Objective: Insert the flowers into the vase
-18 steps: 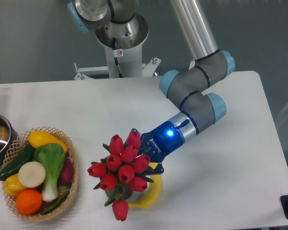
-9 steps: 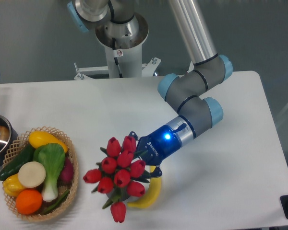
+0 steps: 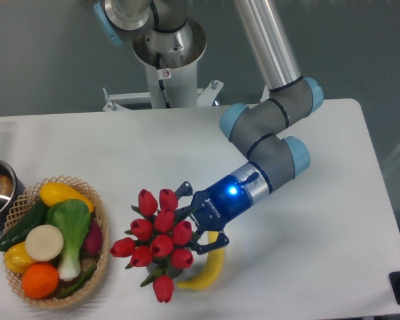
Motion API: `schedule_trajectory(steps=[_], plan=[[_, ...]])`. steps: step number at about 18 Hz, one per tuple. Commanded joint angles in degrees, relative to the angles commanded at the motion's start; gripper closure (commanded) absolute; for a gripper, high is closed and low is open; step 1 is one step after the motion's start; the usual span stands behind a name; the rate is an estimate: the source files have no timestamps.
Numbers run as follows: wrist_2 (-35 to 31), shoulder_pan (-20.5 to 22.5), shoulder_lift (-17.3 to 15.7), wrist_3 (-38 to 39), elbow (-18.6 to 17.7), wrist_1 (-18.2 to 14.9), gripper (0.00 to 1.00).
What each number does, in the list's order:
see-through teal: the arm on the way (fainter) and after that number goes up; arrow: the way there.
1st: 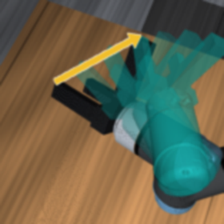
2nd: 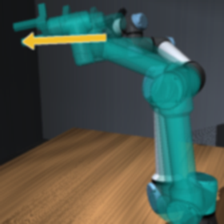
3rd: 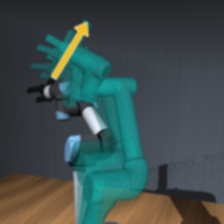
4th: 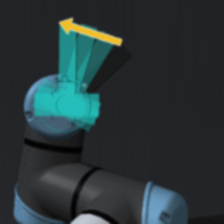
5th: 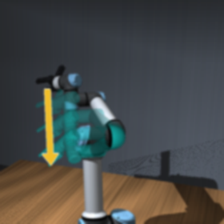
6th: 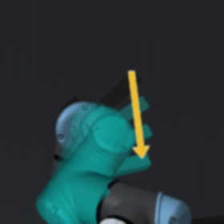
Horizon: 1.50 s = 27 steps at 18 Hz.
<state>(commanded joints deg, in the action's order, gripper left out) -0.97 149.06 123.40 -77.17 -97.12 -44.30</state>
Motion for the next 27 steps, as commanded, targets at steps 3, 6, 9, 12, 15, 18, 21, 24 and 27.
schedule_trajectory(steps=[3,6,9,12,15,18,21,24,27], plan=[[0.00,0.00,-0.09,-0.09,-0.18,0.00,0.13],[0.00,0.00,-0.35,-0.09,-0.18,0.09,0.00],[-0.35,0.26,-0.88,-0.18,-0.09,0.18,0.00],[-2.45,0.79,-3.42,0.17,0.09,0.00,0.00],[-15.17,0.62,-7.20,0.61,0.44,-0.09,0.00],[-19.85,0.18,-10.10,2.28,-0.26,-0.35,0.00],[-24.15,0.09,-13.96,2.81,-2.63,-0.44,0.00],[-36.08,-0.87,-19.06,2.64,-5.53,-0.44,0.00],[-45.41,-2.63,-23.19,2.90,-7.11,-0.62,0.00]])
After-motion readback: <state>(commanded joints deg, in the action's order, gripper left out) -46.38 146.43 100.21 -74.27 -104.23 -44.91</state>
